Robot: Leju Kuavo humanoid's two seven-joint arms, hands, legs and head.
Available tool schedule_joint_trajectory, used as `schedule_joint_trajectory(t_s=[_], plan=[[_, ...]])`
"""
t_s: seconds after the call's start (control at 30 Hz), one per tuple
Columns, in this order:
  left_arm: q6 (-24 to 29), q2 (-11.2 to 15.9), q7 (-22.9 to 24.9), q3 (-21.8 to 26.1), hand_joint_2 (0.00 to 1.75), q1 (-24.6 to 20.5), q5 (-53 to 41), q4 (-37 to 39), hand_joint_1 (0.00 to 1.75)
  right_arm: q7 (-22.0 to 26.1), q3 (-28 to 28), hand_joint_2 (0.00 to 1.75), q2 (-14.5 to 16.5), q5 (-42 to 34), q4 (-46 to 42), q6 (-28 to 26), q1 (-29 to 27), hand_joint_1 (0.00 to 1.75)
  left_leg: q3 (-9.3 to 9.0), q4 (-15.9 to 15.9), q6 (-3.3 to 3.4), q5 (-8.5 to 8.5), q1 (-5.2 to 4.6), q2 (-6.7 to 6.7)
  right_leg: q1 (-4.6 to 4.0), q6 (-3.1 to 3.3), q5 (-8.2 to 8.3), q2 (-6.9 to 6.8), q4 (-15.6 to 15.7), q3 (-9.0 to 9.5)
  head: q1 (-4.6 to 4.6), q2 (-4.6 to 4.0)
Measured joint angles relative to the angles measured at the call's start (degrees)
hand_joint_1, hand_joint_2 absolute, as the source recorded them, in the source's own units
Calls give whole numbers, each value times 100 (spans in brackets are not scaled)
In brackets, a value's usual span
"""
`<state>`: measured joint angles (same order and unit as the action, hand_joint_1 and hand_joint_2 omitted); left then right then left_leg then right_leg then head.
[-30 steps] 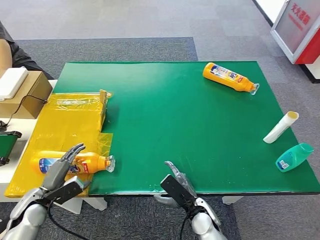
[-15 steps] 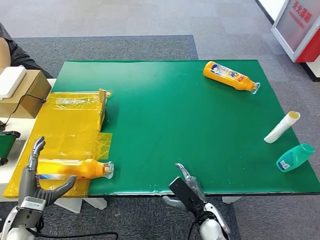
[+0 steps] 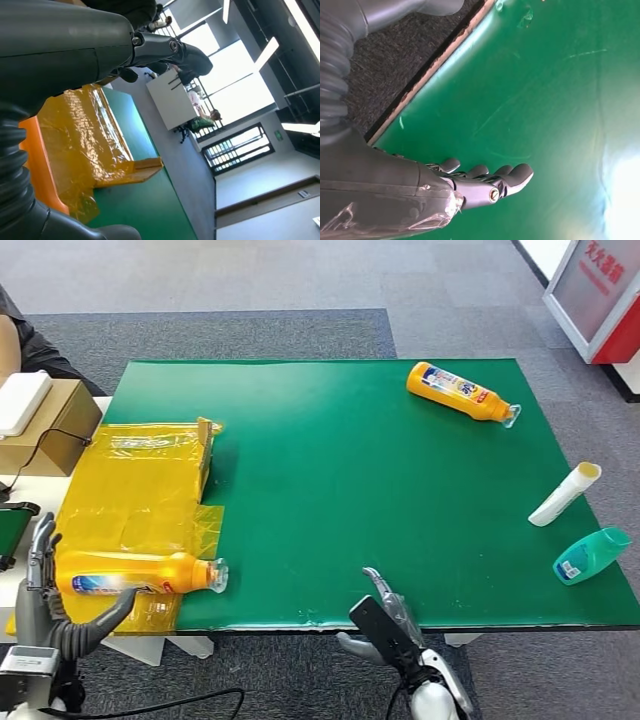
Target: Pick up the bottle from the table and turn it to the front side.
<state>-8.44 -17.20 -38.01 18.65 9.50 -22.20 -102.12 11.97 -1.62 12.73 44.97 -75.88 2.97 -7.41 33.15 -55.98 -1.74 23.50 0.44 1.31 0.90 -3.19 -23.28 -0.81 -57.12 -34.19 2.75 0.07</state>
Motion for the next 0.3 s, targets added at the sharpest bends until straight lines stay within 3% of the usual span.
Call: schedule_joint_trajectory(t_s=[0.3], plan=[[-1019, -200, 36, -215, 175, 196, 531, -9, 0, 1025, 173, 175, 99, -646, -870, -23, -272, 0, 5, 0, -1, 1, 0, 0, 0, 0, -1, 0, 0, -8, -1, 0]])
